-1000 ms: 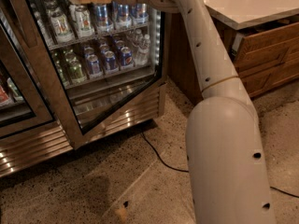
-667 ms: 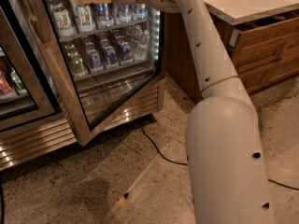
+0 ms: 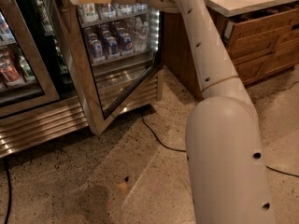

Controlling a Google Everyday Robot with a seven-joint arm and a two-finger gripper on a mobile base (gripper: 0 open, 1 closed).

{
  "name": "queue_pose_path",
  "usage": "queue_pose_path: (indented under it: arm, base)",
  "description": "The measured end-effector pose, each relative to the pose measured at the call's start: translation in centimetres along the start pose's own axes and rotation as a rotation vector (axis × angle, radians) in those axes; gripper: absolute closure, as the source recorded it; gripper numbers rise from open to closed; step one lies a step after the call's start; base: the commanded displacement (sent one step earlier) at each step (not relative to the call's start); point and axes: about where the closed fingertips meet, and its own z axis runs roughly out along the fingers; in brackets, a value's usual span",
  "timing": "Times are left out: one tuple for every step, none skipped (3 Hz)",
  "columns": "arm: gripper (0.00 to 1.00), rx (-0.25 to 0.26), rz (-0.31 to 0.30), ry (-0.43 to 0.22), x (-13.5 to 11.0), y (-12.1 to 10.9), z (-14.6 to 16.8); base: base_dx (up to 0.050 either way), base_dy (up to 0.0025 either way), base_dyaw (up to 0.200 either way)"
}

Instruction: Open right fridge door

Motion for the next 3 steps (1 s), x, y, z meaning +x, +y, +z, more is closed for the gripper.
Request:
queue_pose_path:
  arm:
    - [0.00,0.000,0.000,0.000,0.0,0.0,0.0]
    - [0.00,0.000,0.000,0.000,0.0,0.0,0.0]
    - [0.00,0.051,0.010,0.015,0.6,-0.8,-1.4]
  base:
    - [-0.050,0.00013,-0.001]
    - [0.000,0.00000,0.000]
    - [0.000,0.00000,0.000]
